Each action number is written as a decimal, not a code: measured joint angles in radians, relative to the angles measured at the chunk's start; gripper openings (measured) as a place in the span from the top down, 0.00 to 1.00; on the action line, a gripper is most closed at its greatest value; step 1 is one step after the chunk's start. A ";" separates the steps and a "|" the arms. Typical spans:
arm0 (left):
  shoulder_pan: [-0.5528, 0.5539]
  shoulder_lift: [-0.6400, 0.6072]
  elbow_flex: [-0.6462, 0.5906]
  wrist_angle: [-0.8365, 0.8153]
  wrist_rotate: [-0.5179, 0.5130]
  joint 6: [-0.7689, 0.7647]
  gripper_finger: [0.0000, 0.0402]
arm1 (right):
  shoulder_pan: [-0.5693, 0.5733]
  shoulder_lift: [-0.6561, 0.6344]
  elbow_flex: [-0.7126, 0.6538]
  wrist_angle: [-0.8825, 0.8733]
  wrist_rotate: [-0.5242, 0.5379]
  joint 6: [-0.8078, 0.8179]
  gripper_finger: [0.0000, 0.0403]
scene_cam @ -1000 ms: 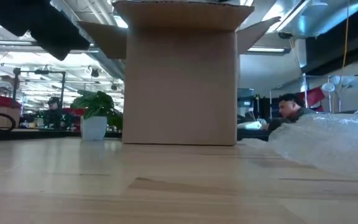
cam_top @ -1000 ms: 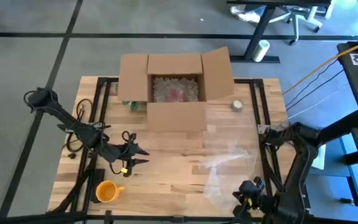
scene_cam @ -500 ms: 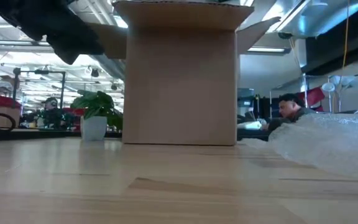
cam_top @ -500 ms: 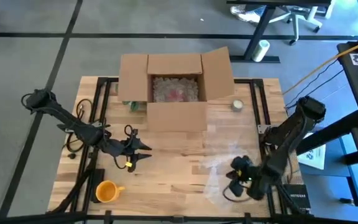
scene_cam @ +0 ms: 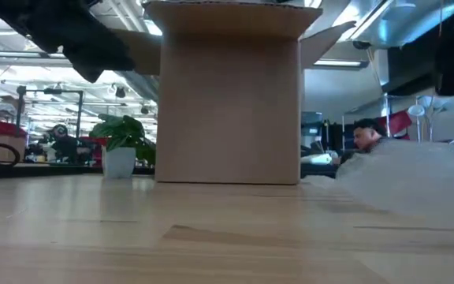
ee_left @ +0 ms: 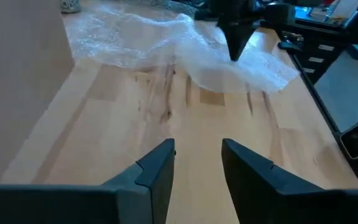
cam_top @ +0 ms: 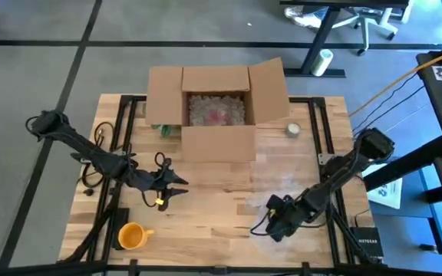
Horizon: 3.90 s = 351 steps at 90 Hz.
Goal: Wrap mug
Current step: Prepare the bubble wrap
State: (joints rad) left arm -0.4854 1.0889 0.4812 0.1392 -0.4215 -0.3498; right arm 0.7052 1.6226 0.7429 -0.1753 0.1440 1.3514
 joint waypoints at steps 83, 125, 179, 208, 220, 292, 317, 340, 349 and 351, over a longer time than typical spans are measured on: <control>-0.051 0.000 0.000 0.001 0.018 -0.036 0.71 | -0.450 0.295 0.632 -0.149 -0.106 -0.707 1.00; -0.060 0.000 0.000 -0.005 0.017 -0.057 0.71 | -0.358 0.181 0.712 -0.874 0.033 -0.546 1.00; -0.087 0.000 0.000 -0.047 0.018 -0.118 0.71 | -0.132 0.162 0.321 -0.395 -0.011 -0.094 1.00; -0.086 0.000 0.000 -0.046 0.018 -0.152 0.71 | -0.166 0.162 0.259 0.076 0.007 -0.232 1.00; -0.086 0.000 0.000 -0.065 0.012 -0.151 0.71 | -0.176 0.155 0.259 0.047 0.056 -0.253 1.00; 0.014 0.221 -0.128 0.040 -0.183 -0.148 0.71 | -0.174 0.151 0.259 -0.060 0.167 -0.223 1.00; 0.019 0.369 -0.128 0.138 -0.121 -0.195 0.71 | -0.175 0.155 0.259 -0.058 0.177 -0.219 1.00; 0.019 0.397 -0.127 0.369 0.039 -0.094 0.92 | -0.175 0.155 0.259 -0.059 0.177 -0.222 1.00; 0.019 0.397 -0.127 0.420 0.105 -0.080 0.98 | -0.175 0.155 0.259 -0.059 0.177 -0.223 1.00; 0.018 0.397 -0.127 0.429 0.117 -0.080 0.99 | -0.175 0.155 0.259 -0.059 0.177 -0.223 1.00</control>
State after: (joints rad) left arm -0.4670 1.4864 0.3546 0.5678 -0.3047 -0.4294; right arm 0.5304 1.7779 1.0023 -0.2338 0.3214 1.1286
